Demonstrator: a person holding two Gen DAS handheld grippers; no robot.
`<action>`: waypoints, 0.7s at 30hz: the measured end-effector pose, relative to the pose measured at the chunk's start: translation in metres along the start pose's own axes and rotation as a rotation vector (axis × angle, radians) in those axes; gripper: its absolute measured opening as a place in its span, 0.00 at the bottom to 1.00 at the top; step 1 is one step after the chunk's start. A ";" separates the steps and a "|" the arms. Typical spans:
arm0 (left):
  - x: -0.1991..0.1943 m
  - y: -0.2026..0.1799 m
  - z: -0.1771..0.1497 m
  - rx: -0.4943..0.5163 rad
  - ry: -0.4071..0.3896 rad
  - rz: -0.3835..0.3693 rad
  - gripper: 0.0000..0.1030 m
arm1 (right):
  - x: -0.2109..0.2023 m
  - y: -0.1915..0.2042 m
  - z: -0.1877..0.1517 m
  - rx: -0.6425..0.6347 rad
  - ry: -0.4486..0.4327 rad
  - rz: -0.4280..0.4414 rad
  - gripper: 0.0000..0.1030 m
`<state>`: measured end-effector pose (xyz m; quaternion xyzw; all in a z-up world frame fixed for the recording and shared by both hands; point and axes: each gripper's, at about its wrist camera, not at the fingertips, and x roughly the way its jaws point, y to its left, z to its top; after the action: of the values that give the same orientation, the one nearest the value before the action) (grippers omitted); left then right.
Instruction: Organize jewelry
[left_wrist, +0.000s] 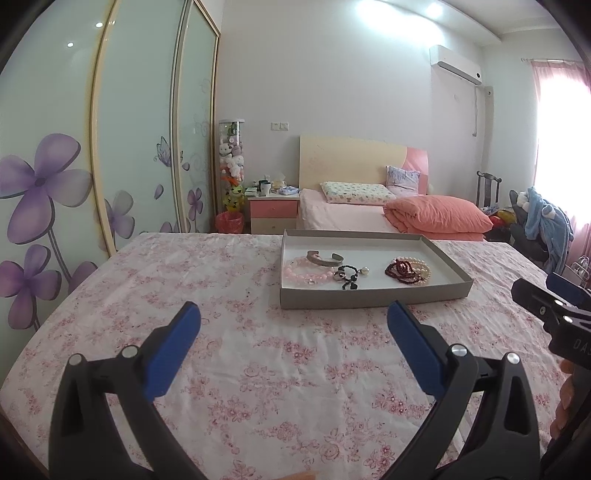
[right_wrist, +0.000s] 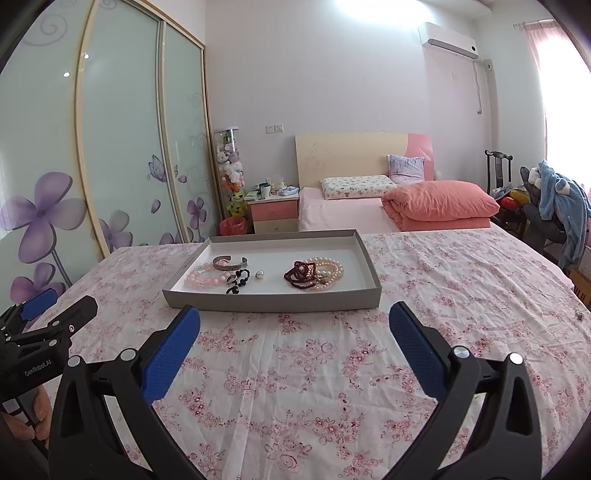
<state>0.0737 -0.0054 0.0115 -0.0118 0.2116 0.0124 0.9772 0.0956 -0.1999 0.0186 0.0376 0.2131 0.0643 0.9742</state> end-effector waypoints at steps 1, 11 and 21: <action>0.001 0.000 0.000 0.001 0.002 0.003 0.96 | 0.000 0.000 0.000 0.001 0.001 0.001 0.98; 0.004 -0.002 0.002 0.010 0.003 0.001 0.96 | 0.003 0.000 0.001 0.005 0.012 0.012 0.98; 0.006 -0.003 0.002 0.003 0.008 0.004 0.96 | 0.005 -0.001 -0.001 0.010 0.015 0.015 0.98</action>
<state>0.0803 -0.0080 0.0112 -0.0097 0.2155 0.0141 0.9764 0.0998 -0.1999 0.0160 0.0434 0.2206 0.0710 0.9718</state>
